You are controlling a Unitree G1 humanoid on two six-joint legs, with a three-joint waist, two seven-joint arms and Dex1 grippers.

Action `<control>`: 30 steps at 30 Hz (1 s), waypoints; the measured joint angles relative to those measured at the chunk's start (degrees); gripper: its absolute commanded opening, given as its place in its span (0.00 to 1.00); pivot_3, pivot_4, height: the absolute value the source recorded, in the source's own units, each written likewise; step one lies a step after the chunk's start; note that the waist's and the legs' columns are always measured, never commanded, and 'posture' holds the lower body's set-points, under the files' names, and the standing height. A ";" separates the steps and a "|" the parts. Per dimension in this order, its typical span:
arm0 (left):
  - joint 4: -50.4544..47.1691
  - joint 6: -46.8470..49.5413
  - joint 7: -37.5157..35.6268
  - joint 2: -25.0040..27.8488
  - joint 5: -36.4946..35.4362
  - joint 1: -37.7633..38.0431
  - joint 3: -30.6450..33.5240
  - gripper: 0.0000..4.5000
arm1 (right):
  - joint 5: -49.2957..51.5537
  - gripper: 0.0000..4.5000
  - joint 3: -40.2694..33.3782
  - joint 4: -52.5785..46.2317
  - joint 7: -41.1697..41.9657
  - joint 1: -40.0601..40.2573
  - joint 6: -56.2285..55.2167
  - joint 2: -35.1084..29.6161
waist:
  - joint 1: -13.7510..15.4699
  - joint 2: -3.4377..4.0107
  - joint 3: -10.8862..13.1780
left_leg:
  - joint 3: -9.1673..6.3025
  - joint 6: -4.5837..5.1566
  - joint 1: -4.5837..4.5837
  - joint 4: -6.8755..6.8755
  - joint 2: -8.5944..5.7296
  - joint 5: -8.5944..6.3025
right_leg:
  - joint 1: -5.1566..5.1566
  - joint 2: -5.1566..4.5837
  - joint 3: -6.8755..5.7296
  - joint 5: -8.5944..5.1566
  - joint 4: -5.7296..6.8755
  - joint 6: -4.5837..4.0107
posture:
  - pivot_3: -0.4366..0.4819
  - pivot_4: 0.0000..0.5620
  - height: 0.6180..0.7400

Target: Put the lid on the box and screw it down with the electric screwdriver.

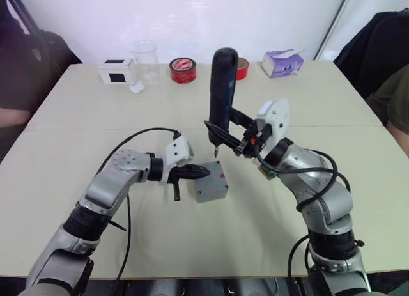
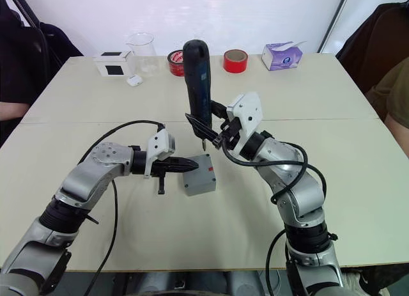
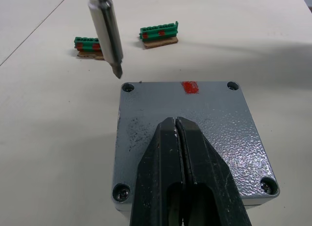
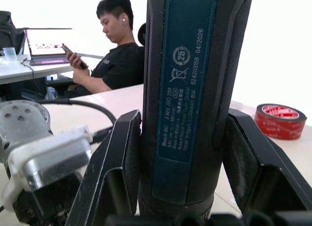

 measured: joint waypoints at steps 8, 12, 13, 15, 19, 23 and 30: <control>-0.05 0.05 0.10 0.03 0.08 0.00 0.00 0.00 | -0.66 0.40 0.60 1.00 0.14 1.46 -0.82 -0.13 | -0.01 0.00 0.00 | 0.00 0.00 0.00 0.01 0.00 0.00 | 0.00 0.01 0.00 0.00 0.01 0.00 | 0.48 0.27 1.00; -0.08 0.05 0.10 0.04 0.16 0.00 0.00 0.00 | -1.31 0.40 1.10 2.14 0.40 1.60 -2.41 -0.06 | 0.00 0.00 0.00 | 0.00 0.00 0.01 0.01 0.00 0.00 | 0.00 0.01 0.00 0.00 0.01 0.00 | 0.48 0.27 1.00; -0.09 0.05 0.10 0.05 0.17 0.00 0.00 0.00 | -1.40 0.40 1.11 2.29 0.42 1.67 -2.71 -0.04 | 0.00 0.00 0.00 | 0.00 0.00 0.01 0.01 0.00 0.00 | 0.00 0.01 0.00 0.00 0.01 0.00 | 0.48 0.27 1.00; -0.10 0.06 0.09 0.15 0.16 0.01 0.02 0.00 | -1.79 0.40 1.14 2.69 0.47 1.68 -3.37 0.03 | -0.01 0.00 0.00 | 0.00 0.00 0.01 0.01 0.00 0.00 | 0.00 0.01 0.00 0.00 0.01 0.00 | 0.48 0.27 1.00; -0.21 0.14 0.12 0.27 0.16 0.01 0.02 0.00 | -2.38 0.40 1.39 3.18 0.67 1.72 -4.37 0.01 | -0.01 0.00 0.00 | 0.00 0.00 0.01 0.01 0.00 0.01 | 0.00 0.01 -0.01 0.00 0.02 0.00 | 0.48 0.27 1.00; -0.46 0.34 0.14 0.48 0.21 0.02 0.02 0.00 | -2.55 0.40 1.44 3.22 1.27 2.20 -5.17 -0.25 | 0.00 0.00 0.00 | 0.00 0.00 0.01 0.01 0.00 0.01 | 0.01 0.01 0.00 0.00 0.02 0.00 | 0.48 0.27 1.00; -0.67 1.11 0.16 0.65 0.21 0.03 0.02 0.00 | -2.81 0.40 2.36 2.18 2.29 4.00 -6.44 -1.59 | 0.02 -0.06 -0.06 | -0.01 0.01 0.17 0.01 0.00 0.00 | 0.20 0.01 0.00 0.00 0.01 0.00 | 0.48 0.27 1.00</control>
